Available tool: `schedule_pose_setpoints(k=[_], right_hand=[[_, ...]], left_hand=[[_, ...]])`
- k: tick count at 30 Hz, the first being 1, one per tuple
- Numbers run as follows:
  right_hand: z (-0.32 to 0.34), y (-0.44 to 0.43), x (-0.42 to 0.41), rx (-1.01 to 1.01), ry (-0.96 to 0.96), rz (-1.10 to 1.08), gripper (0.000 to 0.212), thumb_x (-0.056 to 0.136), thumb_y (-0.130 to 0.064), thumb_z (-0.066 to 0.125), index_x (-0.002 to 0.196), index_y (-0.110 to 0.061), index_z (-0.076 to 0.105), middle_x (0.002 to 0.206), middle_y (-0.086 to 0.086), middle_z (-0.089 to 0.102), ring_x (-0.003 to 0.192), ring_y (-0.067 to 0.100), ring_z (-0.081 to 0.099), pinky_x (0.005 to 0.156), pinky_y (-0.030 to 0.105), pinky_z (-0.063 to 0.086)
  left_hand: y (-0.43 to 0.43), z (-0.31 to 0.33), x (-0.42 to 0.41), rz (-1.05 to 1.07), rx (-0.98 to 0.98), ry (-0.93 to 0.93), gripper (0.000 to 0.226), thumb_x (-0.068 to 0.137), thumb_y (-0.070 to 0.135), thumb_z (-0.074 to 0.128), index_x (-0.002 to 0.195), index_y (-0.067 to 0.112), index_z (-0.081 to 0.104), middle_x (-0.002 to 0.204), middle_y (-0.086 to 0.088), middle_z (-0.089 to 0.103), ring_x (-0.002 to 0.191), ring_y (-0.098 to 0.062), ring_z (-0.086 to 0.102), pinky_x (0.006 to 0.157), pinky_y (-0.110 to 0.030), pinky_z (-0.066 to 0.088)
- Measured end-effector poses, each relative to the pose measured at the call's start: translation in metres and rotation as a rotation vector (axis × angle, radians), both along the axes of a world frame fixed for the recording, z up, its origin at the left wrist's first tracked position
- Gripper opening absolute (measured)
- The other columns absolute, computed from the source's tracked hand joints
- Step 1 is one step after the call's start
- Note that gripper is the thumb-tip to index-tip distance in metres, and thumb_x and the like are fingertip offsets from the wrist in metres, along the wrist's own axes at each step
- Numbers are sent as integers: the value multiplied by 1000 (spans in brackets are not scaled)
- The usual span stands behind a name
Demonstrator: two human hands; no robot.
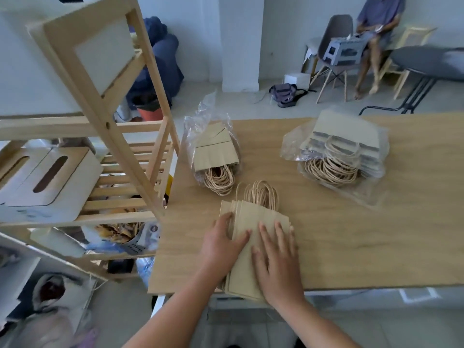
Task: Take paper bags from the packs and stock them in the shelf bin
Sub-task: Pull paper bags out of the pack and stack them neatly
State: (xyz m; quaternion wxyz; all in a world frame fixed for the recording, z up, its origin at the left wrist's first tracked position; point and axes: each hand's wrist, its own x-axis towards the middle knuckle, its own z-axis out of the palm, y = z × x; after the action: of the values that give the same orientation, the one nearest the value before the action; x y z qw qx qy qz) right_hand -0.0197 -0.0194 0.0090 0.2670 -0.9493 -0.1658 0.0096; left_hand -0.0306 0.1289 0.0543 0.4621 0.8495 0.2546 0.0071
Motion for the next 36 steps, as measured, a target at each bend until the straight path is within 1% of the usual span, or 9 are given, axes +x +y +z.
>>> schedule_pose_setpoints(k=[3, 5, 11, 14, 19, 24, 26, 31, 36], right_hand=[[0, -10, 11, -75, 85, 10, 67, 89, -64, 4, 153, -45, 7, 166, -3, -1, 152, 24, -5, 122, 44, 3], [-2, -22, 20, -136, 103, -5, 70, 87, -64, 0, 154, -44, 3, 166, -2, -6, 152, 23, -8, 122, 43, -3], [-5, -76, 46, -359, 119, 71, 62, 91, -64, -1, 150, -47, -12, 163, -2, -16, 150, 24, -18, 120, 44, -12], [-5, -103, 54, -385, 129, 39, 68, 89, -62, -1, 154, -44, -4, 164, 2, -16, 150, 25, -18, 121, 48, -9], [8, -120, 64, -258, -10, 36, 66, 93, -54, 31, 154, -28, 28, 165, 8, -8, 152, 28, -8, 121, 47, -1], [10, -117, 64, -343, 73, 226, 76, 82, -80, -1, 152, -51, 4, 163, -4, -15, 149, 27, -23, 121, 52, -7], [6, -129, 66, -416, 87, 238, 72, 84, -79, 3, 151, -53, -2, 163, -5, -20, 146, 27, -29, 120, 51, -11], [3, -159, 73, -469, 74, 239, 69, 86, -77, 14, 150, -55, -4, 163, -5, -20, 146, 28, -30, 120, 53, -12], [4, -173, 88, -501, 79, 186, 77, 78, -84, 0, 149, -54, -11, 161, -6, -24, 146, 29, -30, 119, 54, -13]], left_hand=[[-5, -1, 0, -45, 9, 45, 61, 94, 56, 48, 149, 34, 35, 155, -1, 31, 135, -20, 41, 106, -38, 39], [-6, -4, -6, -111, 119, 74, 60, 98, 59, 36, 153, 37, 27, 165, 1, 6, 150, -24, 16, 117, -45, 24], [-22, -27, -20, -374, 586, 146, 65, 98, 61, 15, 153, 41, -12, 162, 8, -22, 148, -21, -26, 121, -48, -11], [-43, -28, -9, -402, 609, 197, 66, 93, 70, 7, 148, 49, -21, 159, 7, -28, 147, -30, -27, 120, -53, -11], [-81, -30, 12, -402, 617, 248, 70, 87, 77, 7, 146, 52, -23, 157, 7, -32, 147, -32, -26, 116, -58, -16], [-97, -22, 25, -376, 559, 185, 62, 98, 59, 18, 154, 45, -3, 165, 11, -9, 152, -24, -12, 121, -51, -7], [-84, -23, 24, -377, 611, 152, 56, 100, 55, 18, 154, 43, 9, 165, 11, -4, 152, -20, -10, 122, -49, -3], [-64, -36, 22, -447, 719, 257, 67, 89, 74, 10, 148, 54, -15, 162, 10, -21, 149, -26, -21, 119, -54, -12], [-75, -42, 40, -411, 713, 242, 69, 84, 82, 8, 144, 60, -18, 160, 12, -24, 148, -30, -22, 115, -64, -10]])
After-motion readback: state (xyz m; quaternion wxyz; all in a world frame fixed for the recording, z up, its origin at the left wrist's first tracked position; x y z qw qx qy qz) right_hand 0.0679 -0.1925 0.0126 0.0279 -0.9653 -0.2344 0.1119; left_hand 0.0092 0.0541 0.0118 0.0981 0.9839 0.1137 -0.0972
